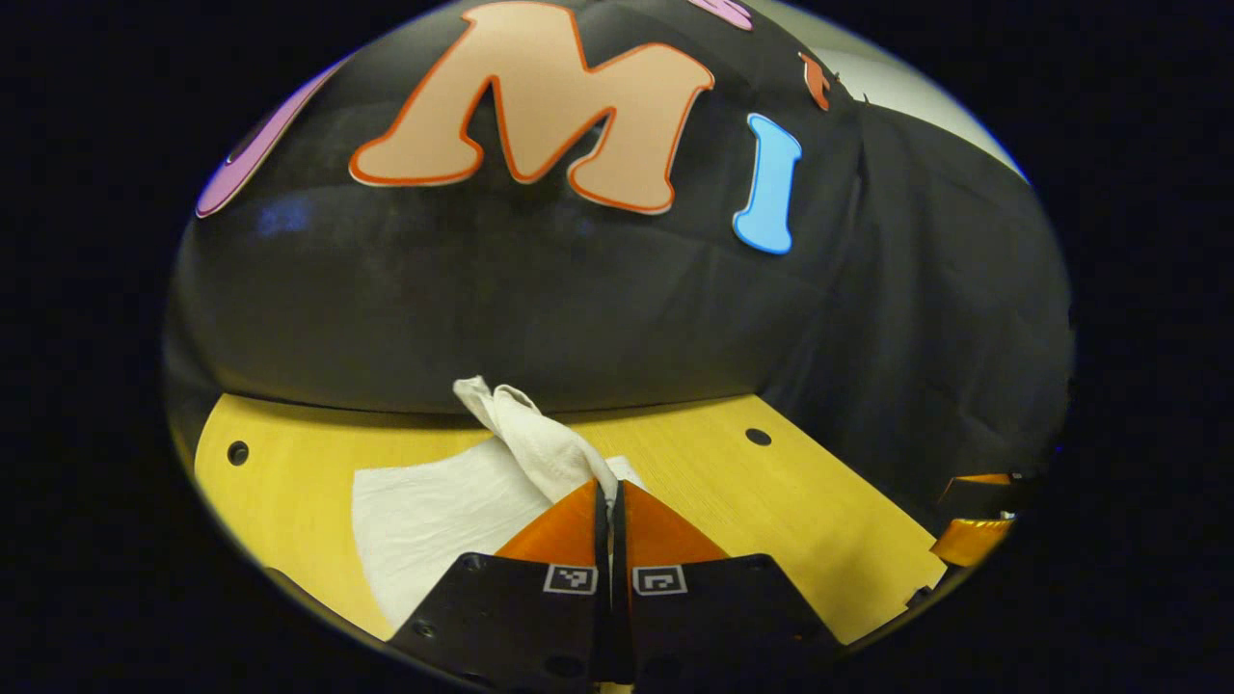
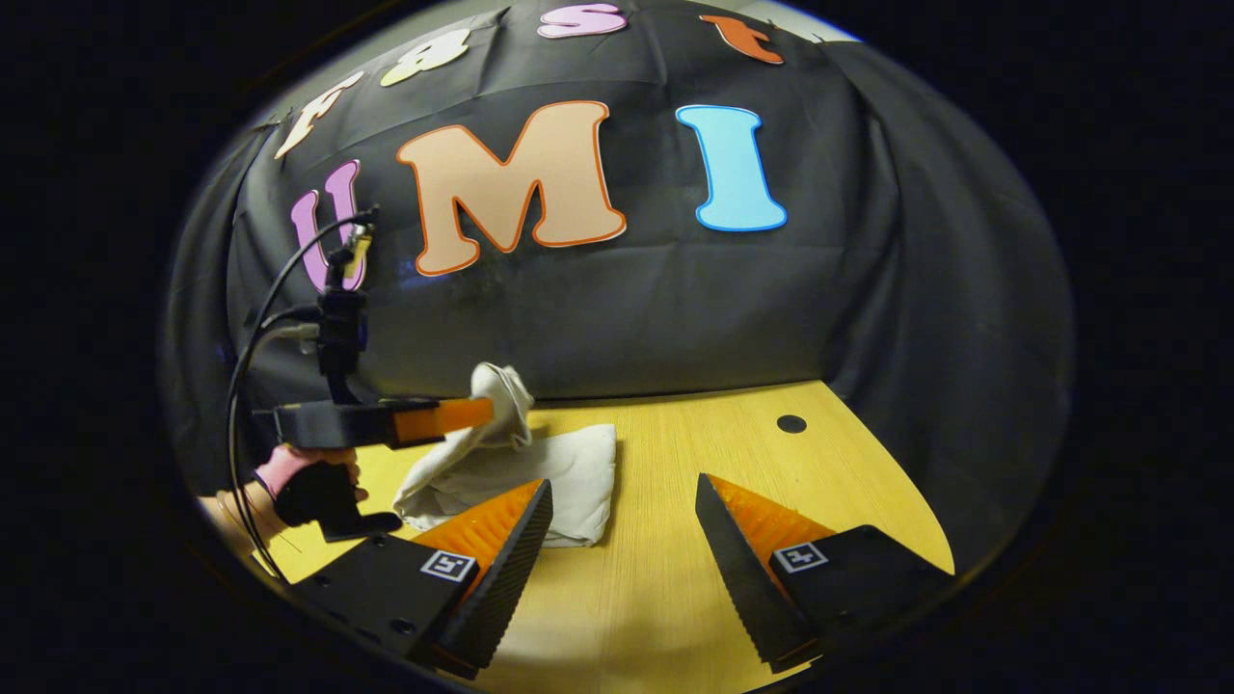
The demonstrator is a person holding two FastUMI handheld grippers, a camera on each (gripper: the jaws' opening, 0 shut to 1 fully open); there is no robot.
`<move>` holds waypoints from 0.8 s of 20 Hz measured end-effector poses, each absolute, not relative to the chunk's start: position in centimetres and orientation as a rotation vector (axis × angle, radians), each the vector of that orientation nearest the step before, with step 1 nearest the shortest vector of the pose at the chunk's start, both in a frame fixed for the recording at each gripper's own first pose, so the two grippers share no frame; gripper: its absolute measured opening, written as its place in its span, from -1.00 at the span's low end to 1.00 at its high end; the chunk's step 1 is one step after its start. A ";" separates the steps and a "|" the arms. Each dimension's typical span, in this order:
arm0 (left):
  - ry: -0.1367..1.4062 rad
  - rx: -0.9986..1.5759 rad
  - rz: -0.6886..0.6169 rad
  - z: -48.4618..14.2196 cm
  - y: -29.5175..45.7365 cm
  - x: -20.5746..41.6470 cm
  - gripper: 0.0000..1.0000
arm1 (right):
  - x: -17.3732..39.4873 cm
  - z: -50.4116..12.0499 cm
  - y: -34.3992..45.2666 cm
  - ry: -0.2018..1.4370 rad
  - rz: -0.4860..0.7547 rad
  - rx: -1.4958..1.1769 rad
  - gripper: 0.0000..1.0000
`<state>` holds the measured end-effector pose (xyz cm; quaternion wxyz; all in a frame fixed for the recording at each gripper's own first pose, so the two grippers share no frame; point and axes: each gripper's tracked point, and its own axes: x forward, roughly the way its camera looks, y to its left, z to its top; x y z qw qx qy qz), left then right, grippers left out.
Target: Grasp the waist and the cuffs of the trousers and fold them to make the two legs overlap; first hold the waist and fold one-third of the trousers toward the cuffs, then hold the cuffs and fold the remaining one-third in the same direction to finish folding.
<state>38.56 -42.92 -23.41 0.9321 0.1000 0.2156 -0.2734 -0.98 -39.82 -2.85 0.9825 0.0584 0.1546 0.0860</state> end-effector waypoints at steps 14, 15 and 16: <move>0.499 0.229 -0.629 -23.5 -40.6 31.3 0.89 | -1.9 -1.1 -38.6 0.275 0.178 0.173 0.92; 0.481 0.256 -0.614 -22.7 -39.3 30.8 0.89 | -2.0 -0.7 -38.2 0.268 0.182 0.172 0.92; 0.458 0.280 -0.599 -21.4 -38.3 30.5 0.89 | -2.1 -0.2 -37.8 0.257 0.185 0.170 0.92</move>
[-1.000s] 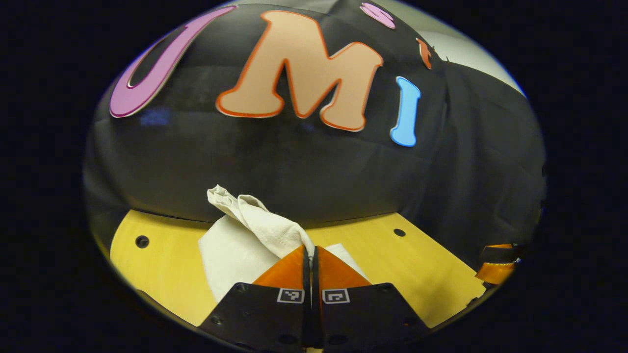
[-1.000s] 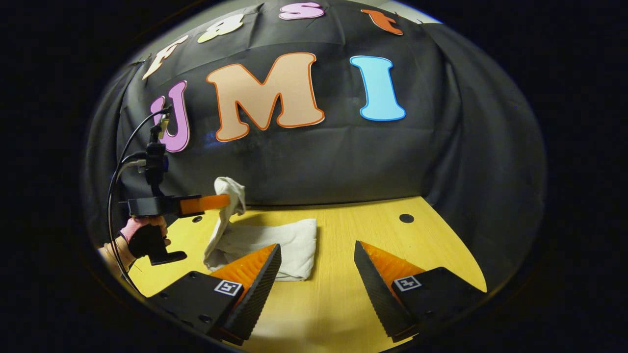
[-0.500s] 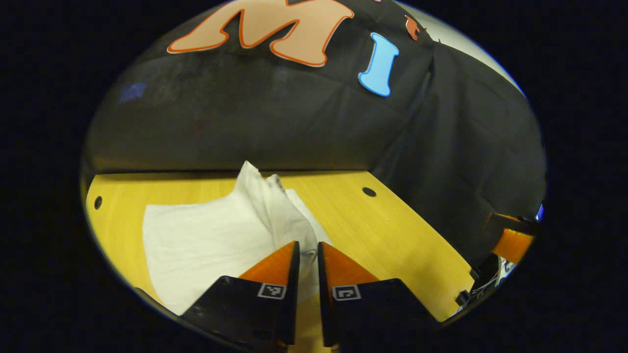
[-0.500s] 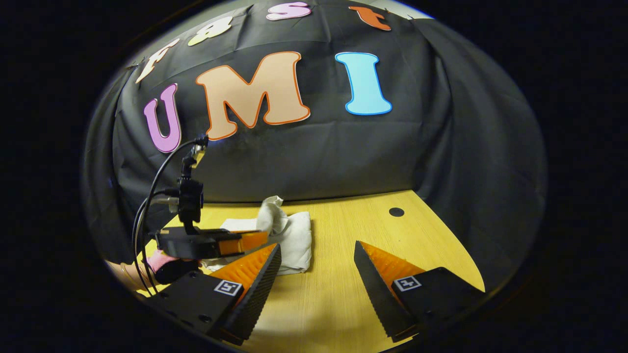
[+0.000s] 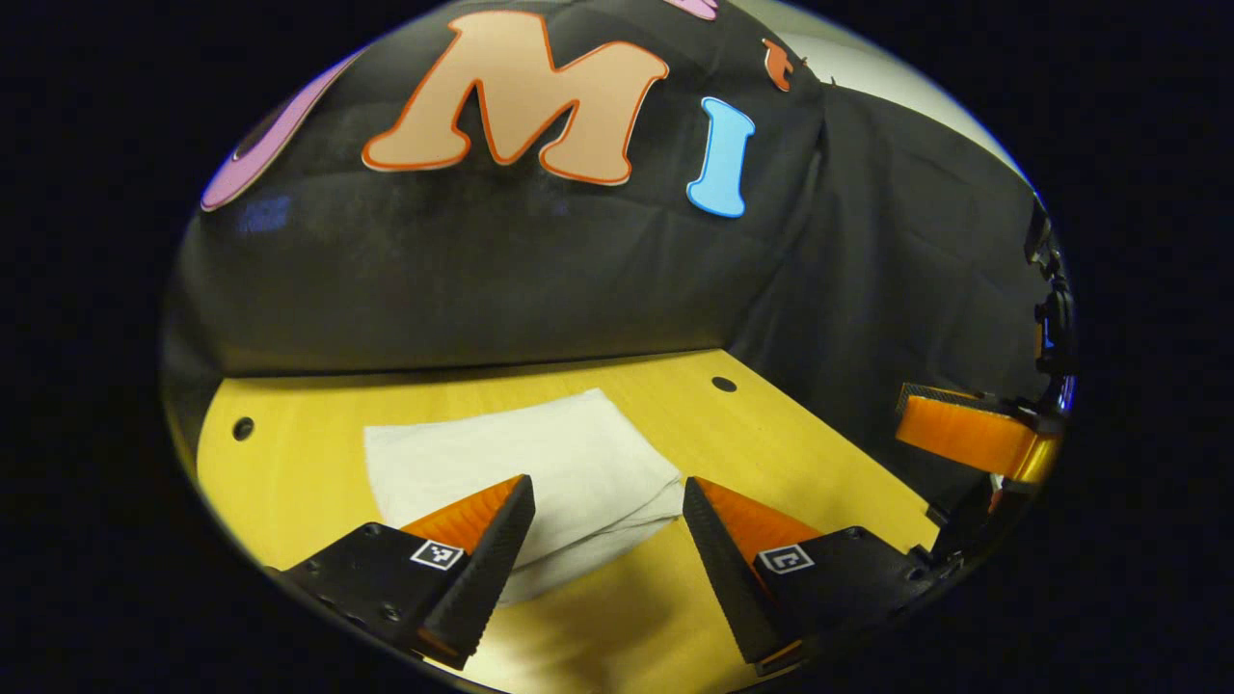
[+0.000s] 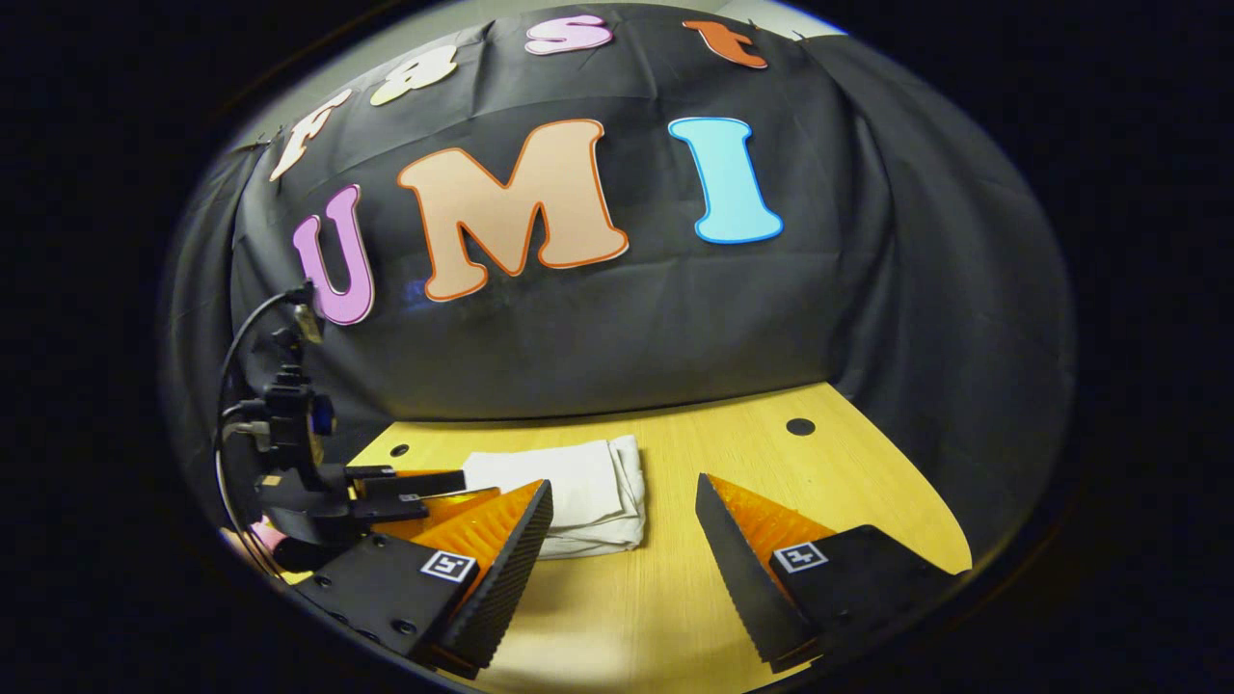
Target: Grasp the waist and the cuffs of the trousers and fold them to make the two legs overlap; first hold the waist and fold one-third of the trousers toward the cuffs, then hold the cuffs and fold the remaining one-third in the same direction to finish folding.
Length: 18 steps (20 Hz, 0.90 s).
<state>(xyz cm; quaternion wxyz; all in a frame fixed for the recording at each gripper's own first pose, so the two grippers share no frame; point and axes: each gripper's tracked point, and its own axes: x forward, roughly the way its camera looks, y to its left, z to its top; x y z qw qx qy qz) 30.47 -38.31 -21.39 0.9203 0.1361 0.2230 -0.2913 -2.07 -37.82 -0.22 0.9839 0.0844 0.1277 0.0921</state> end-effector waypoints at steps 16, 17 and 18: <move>0.351 0.249 -0.458 -13.2 -26.1 23.6 0.87 | -8.3 3.2 -34.7 0.182 0.148 0.169 0.92; 0.349 0.243 -0.454 -13.1 -25.9 23.4 0.87 | -8.7 3.1 -34.8 0.186 0.143 0.169 0.92; 0.347 0.239 -0.449 -13.0 -25.6 23.3 0.89 | -9.0 3.0 -35.0 0.187 0.134 0.167 0.92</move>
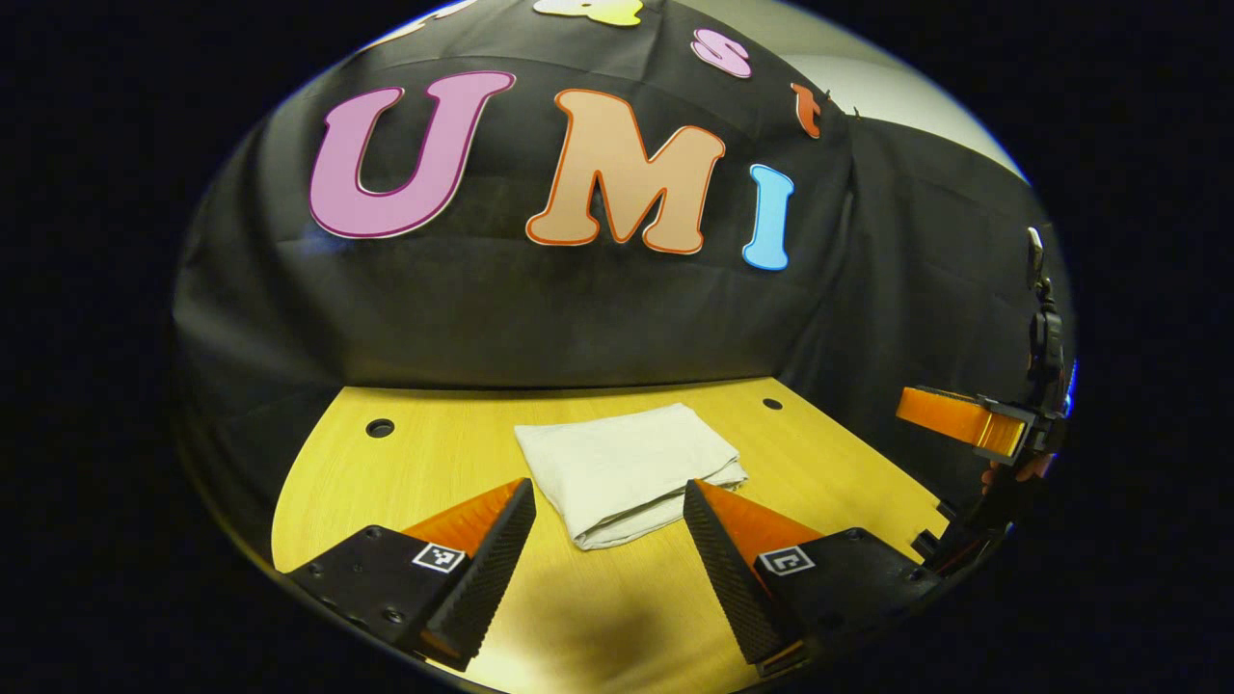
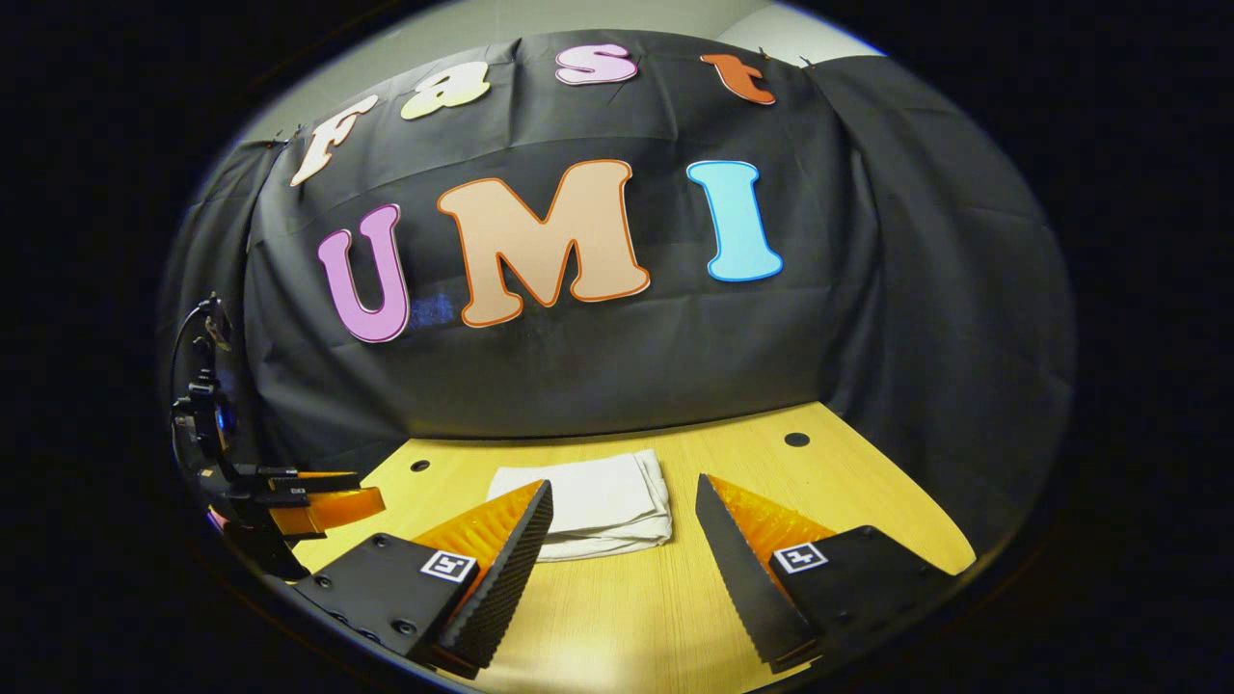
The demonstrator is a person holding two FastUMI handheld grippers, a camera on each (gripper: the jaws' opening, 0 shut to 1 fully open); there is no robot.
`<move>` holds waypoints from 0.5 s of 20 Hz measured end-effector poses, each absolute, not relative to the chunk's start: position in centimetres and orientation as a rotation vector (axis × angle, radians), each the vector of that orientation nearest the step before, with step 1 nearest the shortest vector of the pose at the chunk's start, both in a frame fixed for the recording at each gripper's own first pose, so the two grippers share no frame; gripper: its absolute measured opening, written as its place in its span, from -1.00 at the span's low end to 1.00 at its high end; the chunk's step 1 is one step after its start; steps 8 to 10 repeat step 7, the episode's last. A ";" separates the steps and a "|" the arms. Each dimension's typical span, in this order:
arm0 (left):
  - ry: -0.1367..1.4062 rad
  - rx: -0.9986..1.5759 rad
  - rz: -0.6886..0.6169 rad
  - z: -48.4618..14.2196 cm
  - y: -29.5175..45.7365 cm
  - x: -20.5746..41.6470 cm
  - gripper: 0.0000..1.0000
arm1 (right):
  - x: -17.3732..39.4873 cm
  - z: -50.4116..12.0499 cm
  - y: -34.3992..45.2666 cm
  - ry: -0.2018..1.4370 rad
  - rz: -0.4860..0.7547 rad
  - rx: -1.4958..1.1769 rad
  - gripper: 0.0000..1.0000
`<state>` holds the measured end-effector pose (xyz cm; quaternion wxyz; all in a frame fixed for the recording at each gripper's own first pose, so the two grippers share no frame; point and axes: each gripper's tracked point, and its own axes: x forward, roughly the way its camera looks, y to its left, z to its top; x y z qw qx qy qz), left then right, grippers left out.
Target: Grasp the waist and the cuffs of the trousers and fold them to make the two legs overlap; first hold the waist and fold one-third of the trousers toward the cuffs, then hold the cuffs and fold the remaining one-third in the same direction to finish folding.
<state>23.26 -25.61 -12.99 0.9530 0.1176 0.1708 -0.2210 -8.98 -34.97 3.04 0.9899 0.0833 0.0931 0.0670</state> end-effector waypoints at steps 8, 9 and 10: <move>0.342 0.232 -0.438 -12.7 -24.0 22.9 0.88 | -10.3 4.4 -35.4 0.163 0.111 0.156 0.92; 0.342 0.232 -0.438 -12.7 -24.0 22.9 0.88 | -10.3 4.4 -35.4 0.163 0.111 0.156 0.92; 0.342 0.232 -0.438 -12.7 -24.0 22.9 0.88 | -10.3 4.4 -35.4 0.163 0.111 0.156 0.92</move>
